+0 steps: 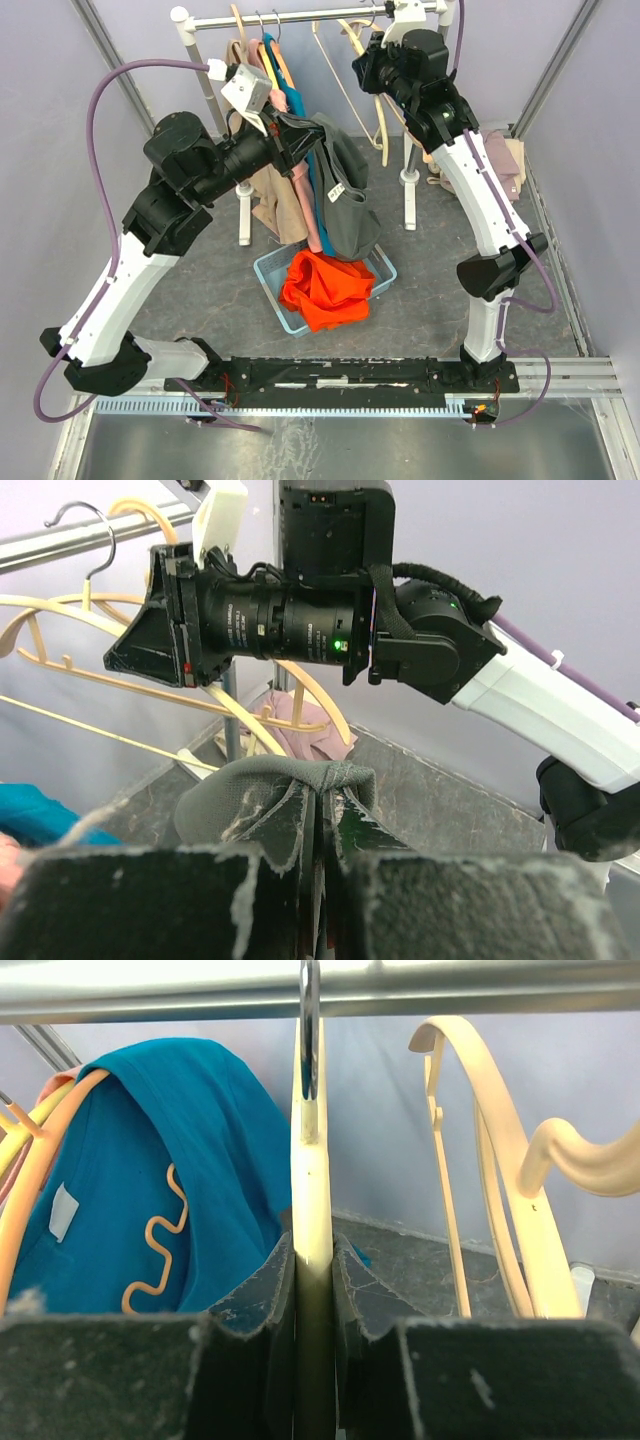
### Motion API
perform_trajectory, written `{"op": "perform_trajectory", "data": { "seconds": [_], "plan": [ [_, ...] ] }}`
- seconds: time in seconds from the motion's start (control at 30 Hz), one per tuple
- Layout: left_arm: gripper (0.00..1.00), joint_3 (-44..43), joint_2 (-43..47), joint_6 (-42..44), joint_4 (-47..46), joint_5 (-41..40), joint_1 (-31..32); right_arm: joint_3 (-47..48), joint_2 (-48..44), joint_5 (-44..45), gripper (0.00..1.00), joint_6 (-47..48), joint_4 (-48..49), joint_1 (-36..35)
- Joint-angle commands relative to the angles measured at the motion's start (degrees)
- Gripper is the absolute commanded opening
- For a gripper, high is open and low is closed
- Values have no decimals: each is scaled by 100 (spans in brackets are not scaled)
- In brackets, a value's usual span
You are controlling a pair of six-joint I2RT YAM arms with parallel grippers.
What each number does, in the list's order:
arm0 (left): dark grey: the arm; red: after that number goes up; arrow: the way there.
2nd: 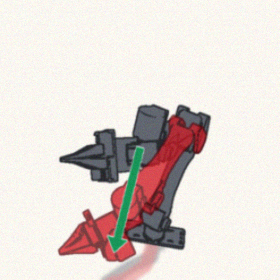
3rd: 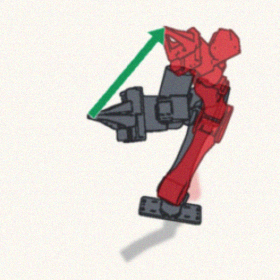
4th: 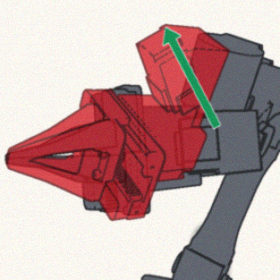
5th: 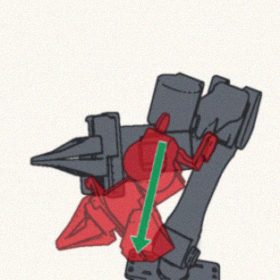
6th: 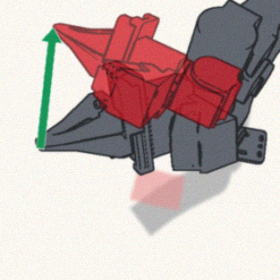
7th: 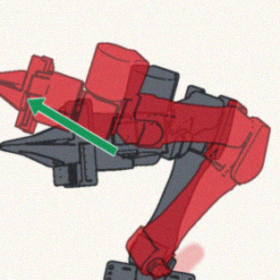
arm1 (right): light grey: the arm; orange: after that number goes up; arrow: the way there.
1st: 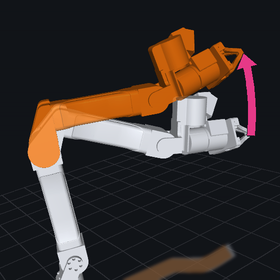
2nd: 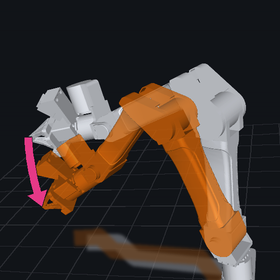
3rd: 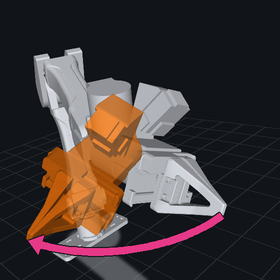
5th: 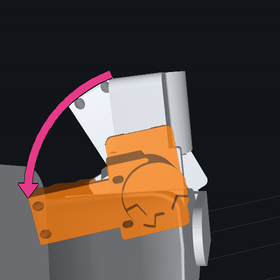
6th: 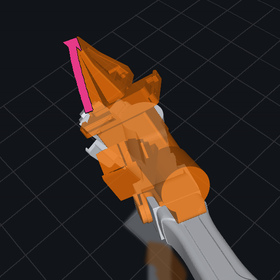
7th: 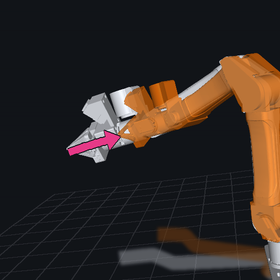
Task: Remove the t-shirt from the hanger
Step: Place the hanger on the clothesline.
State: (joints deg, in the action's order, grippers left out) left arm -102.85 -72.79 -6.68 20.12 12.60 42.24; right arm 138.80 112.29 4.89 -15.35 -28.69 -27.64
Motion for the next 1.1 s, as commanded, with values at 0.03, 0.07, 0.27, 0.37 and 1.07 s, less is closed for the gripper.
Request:
{"op": "perform_trajectory", "data": {
  "seconds": [0.03, 0.07, 0.27, 0.37, 1.07],
  "plan": [
    [3, -342, -24, -251, -368, 3, 21, 35, -176, -93, 16, -82, 464, 57],
    [3, -359, -26, -255, -388, -33, 21, 41, -185, -97, 23, -94, 411, 69],
    [3, -478, -100, -279, -541, 18, 17, 70, -197, -286, 43, -265, 155, 221],
    [3, -549, -110, -312, -654, 11, 15, 135, -280, -319, 48, -258, 75, 233],
    [3, -2177, -921, -1167, -1515, 424, 21, -1804, -3250, -1007, 51, 10, -584, 167]
  ]
}}
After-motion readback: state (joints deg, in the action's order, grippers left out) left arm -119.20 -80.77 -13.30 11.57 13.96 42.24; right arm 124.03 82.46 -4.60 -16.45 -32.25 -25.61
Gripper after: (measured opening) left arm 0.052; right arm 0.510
